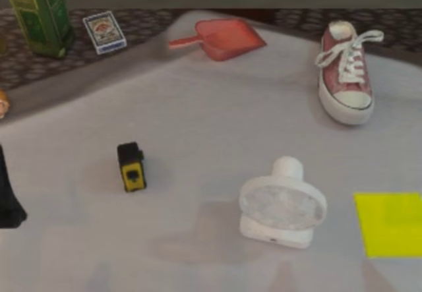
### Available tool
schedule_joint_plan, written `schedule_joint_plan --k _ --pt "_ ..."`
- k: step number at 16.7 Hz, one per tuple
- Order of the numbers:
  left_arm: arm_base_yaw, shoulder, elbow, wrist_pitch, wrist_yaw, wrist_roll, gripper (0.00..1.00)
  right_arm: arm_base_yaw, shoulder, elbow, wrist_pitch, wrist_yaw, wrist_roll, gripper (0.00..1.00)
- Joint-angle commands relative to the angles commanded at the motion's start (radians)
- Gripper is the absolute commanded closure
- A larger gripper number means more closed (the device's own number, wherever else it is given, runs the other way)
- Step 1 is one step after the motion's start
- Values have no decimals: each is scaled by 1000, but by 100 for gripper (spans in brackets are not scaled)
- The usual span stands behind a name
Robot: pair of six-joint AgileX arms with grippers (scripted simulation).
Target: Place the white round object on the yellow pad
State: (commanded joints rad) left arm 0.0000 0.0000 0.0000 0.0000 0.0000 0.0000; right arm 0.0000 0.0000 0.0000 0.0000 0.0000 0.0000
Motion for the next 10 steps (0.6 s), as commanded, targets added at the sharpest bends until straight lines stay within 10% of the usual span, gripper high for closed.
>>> schedule_joint_plan --k 10 --pt "0 0 0 0 0 0 0 172 375 344 -327 2 -134 0"
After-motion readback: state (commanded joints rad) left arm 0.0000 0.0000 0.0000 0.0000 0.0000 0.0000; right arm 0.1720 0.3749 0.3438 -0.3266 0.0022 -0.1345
